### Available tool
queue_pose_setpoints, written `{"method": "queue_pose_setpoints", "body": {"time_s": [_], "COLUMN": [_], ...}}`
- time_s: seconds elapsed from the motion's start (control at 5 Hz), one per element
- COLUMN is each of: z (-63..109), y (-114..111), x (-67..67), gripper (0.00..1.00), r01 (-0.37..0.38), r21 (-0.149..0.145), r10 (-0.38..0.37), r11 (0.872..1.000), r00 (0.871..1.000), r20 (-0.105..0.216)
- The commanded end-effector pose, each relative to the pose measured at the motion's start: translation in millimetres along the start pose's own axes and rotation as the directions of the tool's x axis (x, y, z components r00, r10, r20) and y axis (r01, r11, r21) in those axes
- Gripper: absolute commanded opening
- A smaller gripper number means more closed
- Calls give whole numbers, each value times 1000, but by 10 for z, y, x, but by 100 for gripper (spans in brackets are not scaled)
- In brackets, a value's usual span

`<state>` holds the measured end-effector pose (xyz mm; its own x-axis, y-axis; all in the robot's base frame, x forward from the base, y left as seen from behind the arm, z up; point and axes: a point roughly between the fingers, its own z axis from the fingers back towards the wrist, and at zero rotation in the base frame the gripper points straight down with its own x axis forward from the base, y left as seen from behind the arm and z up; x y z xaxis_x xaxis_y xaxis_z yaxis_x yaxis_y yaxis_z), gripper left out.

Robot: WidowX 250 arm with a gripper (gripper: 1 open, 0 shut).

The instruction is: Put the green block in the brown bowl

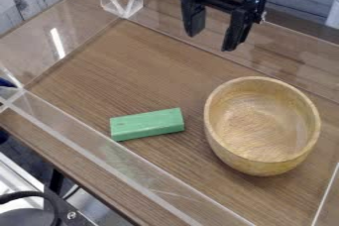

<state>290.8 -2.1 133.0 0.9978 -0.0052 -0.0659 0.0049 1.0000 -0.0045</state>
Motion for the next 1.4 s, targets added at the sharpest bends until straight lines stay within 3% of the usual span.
{"method": "queue_pose_setpoints", "body": {"time_s": [0.0, 0.2, 0.4, 0.6, 0.8, 1.2], "z": [-71, -155, -204, -230, -278, -384], "y": [22, 60, 108, 180, 255, 388], "x": [-42, -180, -288, -322, -393, -512], "gripper": [100, 100, 100, 100, 100, 100], "r01": [123, 340, 526, 689, 780, 801], "r21": [6, 12, 10, 14, 13, -6], "r10": [-123, -340, -525, -688, -779, -800], "r11": [992, 940, 851, 725, 625, 598], "r00": [992, 940, 850, 724, 625, 597], "r20": [-23, -44, -44, -51, -60, -62]}}
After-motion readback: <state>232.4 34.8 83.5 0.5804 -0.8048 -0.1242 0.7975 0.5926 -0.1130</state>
